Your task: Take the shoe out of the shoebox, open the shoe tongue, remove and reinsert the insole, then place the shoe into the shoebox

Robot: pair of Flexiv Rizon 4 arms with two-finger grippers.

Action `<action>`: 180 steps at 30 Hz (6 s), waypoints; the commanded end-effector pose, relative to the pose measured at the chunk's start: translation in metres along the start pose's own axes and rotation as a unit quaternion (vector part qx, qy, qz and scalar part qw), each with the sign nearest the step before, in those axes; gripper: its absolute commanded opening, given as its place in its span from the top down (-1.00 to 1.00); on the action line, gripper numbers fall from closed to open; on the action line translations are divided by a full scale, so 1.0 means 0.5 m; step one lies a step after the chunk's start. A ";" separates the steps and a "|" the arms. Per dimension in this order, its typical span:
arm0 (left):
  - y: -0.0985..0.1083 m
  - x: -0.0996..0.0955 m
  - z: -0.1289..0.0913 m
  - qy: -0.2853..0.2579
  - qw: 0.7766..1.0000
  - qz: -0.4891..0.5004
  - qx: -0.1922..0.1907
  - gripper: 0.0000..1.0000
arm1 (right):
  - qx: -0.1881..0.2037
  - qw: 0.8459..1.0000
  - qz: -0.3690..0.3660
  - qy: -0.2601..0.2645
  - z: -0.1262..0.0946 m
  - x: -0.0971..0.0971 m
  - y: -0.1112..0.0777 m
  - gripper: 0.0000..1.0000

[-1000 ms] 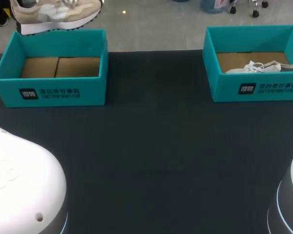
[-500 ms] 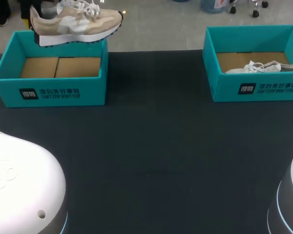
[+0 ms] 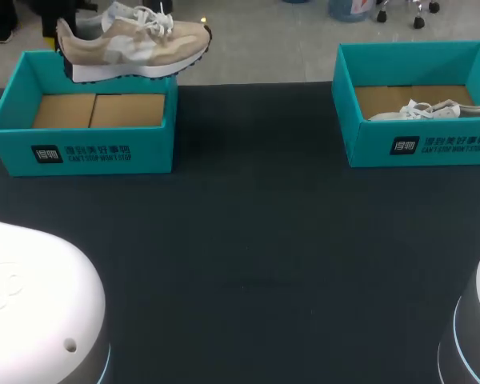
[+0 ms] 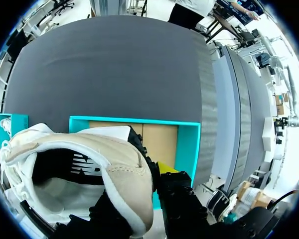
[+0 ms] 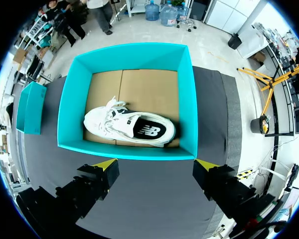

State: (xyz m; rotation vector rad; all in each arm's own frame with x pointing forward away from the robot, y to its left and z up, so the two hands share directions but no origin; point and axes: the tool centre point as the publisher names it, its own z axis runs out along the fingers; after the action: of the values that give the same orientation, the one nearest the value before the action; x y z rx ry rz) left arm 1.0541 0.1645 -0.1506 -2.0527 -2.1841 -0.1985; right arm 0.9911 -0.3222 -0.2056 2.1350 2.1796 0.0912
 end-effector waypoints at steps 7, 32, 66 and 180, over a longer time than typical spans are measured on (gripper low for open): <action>-0.009 0.003 0.000 -0.001 0.999 0.000 -0.033 1.00 | 0.001 1.000 0.000 0.000 0.000 0.000 0.002 -1.00; -0.177 -0.160 -0.066 0.003 0.999 -0.025 -0.036 1.00 | 0.001 1.000 0.000 0.000 0.000 0.000 0.002 -1.00; -0.511 -0.458 -0.112 -0.006 0.999 0.020 -0.028 1.00 | 0.001 1.000 0.000 0.000 0.000 0.000 0.002 -1.00; -0.639 -0.425 0.233 -0.260 0.855 -0.436 0.105 -1.00 | 0.001 1.000 0.000 0.000 0.000 0.000 0.002 -1.00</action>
State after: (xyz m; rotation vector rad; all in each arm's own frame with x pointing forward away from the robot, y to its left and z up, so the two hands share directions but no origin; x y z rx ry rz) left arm 0.7455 -0.0487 -0.2986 -1.0315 -3.0814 0.3815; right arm 0.9912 -0.3223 -0.2056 2.1353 2.1796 0.0912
